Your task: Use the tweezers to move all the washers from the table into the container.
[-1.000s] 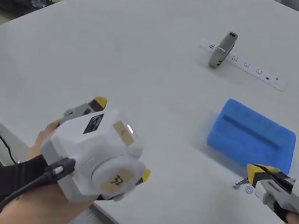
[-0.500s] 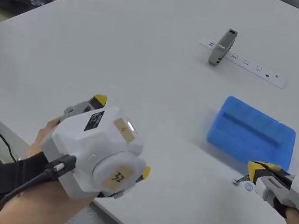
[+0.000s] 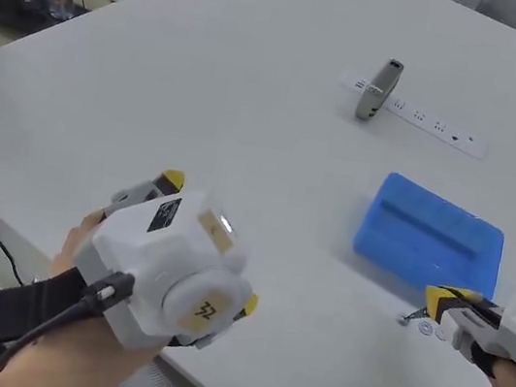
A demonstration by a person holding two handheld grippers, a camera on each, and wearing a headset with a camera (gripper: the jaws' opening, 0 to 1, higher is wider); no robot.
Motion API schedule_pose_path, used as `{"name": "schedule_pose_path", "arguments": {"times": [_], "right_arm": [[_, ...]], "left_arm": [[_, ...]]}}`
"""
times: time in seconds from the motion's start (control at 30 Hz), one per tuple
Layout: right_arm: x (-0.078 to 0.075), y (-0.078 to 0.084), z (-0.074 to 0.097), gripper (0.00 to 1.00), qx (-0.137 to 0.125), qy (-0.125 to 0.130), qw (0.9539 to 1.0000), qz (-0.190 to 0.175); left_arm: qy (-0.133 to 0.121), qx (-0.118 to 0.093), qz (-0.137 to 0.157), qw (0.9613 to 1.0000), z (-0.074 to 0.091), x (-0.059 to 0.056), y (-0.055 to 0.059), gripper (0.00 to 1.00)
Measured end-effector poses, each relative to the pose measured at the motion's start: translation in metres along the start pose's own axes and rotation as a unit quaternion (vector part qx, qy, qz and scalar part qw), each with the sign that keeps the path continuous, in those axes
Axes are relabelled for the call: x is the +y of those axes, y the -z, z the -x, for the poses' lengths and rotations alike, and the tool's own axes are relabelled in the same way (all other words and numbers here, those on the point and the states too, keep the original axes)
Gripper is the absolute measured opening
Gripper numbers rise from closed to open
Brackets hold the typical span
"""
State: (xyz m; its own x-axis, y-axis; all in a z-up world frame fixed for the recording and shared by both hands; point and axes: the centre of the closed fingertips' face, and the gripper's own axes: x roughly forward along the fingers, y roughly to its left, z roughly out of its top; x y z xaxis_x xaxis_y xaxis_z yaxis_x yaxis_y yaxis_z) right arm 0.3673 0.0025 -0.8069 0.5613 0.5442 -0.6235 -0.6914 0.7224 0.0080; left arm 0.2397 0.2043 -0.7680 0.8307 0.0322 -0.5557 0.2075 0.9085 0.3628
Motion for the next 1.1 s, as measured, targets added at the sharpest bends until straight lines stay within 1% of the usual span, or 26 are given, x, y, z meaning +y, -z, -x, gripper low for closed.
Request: {"name": "schedule_pose_path", "arguments": {"times": [0.07, 0.23, 0.37, 0.57, 0.7, 0.9, 1.1], "right_arm": [[0.000, -0.001, 0.001, 0.01, 0.001, 0.002, 1.0000, 0.003], [-0.001, -0.005, 0.004, 0.01, -0.003, 0.003, 1.0000, -0.003], [0.001, -0.011, 0.007, 0.00, -0.007, 0.002, 1.0000, -0.002], [0.005, -0.015, 0.009, 0.00, -0.015, -0.001, 0.9999, -0.003], [0.004, -0.025, 0.015, 0.00, -0.024, 0.000, 0.9997, -0.002], [0.003, -0.032, 0.017, 0.00, -0.031, -0.001, 0.9995, -0.008], [0.005, -0.038, 0.019, 0.00, -0.036, -0.004, 0.9993, -0.009]], "left_arm": [[0.000, -0.001, 0.001, 1.0000, 0.000, 0.000, 0.000, 0.88], [0.002, -0.001, -0.001, 1.0000, 0.000, -0.001, 0.000, 0.87], [0.002, 0.000, -0.003, 1.0000, 0.000, -0.001, 0.000, 0.87], [0.000, 0.001, 0.002, 1.0000, 0.000, 0.000, 0.001, 0.87], [0.000, 0.001, -0.003, 1.0000, 0.000, 0.000, 0.001, 0.87], [-0.002, 0.001, -0.008, 1.0000, 0.000, 0.000, 0.001, 0.87], [-0.003, 0.000, -0.002, 1.0000, 0.001, 0.001, 0.001, 0.87]]}}
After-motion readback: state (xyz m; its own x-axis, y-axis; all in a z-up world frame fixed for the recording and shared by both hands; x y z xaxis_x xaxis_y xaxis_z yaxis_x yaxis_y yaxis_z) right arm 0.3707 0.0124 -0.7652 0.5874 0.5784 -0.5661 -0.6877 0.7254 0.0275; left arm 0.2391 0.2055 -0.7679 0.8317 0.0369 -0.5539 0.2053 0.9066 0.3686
